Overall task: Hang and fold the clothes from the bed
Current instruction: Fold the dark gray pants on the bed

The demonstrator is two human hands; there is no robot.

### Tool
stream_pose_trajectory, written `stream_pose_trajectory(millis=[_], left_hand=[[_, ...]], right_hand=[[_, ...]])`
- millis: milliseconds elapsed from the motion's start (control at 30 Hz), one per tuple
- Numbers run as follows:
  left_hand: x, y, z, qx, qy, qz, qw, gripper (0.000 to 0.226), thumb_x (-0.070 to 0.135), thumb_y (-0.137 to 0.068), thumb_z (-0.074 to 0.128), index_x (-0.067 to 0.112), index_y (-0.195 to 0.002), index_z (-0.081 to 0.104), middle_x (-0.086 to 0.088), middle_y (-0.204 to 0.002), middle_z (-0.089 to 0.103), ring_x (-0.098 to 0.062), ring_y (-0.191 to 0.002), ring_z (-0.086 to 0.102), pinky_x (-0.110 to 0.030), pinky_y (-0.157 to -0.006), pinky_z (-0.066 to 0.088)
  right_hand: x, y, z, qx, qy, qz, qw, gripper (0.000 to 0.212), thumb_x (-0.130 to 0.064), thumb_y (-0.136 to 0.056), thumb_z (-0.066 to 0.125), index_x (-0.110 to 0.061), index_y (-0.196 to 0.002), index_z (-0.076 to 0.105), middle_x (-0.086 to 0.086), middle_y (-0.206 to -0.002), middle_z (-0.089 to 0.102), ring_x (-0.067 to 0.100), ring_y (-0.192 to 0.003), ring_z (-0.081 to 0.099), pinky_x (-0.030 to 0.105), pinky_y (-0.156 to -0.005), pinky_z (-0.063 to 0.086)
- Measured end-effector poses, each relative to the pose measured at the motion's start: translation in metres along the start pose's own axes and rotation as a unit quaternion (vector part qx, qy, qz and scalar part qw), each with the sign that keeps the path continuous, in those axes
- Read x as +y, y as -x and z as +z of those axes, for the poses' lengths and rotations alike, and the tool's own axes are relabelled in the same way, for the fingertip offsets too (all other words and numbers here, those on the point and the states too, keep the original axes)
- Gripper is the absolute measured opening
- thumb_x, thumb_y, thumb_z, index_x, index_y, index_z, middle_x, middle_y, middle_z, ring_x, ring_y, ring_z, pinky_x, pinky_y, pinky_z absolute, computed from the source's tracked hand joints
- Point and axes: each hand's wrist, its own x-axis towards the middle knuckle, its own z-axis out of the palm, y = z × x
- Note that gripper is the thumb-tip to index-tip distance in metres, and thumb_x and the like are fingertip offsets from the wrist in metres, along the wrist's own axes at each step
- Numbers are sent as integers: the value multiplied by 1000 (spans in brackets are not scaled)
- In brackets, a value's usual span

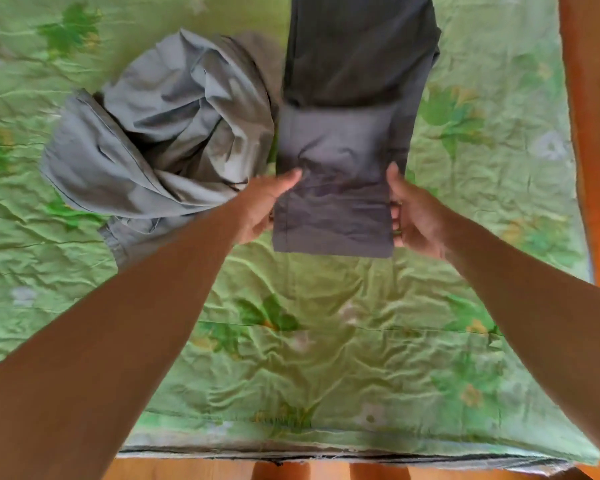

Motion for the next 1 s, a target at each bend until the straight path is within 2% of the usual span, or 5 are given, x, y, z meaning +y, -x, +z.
stream_pose_trajectory(millis=[200, 467, 700, 900, 1000], left_hand=[[-70, 4, 12, 2, -24, -28, 999, 28, 13, -94, 67, 14, -122, 68, -4, -115, 75, -22, -109, 70, -50, -106, 48], [-115, 54, 28, 10, -52, -20, 998, 21, 6, -99, 58, 20, -112, 67, 1, -104, 75, -8, -92, 72, -20, -73, 57], [-214, 125, 60, -18, -35, -116, 992, 26, 6, -98, 61, 16, -121, 65, -2, -117, 73, -21, -114, 67, -43, -103, 51], [-180, 102, 59, 67, 27, -60, 996, 13, 19, -99, 61, 22, -110, 66, -3, -104, 73, -20, -95, 67, -37, -80, 54], [-151, 83, 60, 104, 22, -46, 993, 20, 15, -100, 59, 23, -118, 60, -5, -104, 71, -22, -89, 62, -33, -67, 46]], right_hand=[[61, -2, 6, 50, 26, 1, 998, 21, -8, -88, 73, -17, -107, 75, 3, -104, 78, 25, -106, 72, 53, -101, 51], [111, 36, 15, 82, 34, 44, 995, 22, 0, -95, 61, -16, -106, 71, 2, -97, 75, 15, -82, 72, 37, -75, 59], [196, 108, 23, 69, 29, 186, 980, 23, 3, -90, 61, -12, -103, 72, 8, -91, 78, 22, -78, 73, 36, -65, 56], [166, 92, 26, 111, 6, 47, 993, 12, -9, -94, 68, -15, -102, 74, 2, -92, 78, 14, -80, 75, 22, -62, 54], [145, 77, 28, 129, 60, -19, 990, 18, -3, -93, 66, -12, -107, 73, 7, -97, 78, 25, -94, 74, 38, -81, 60]])
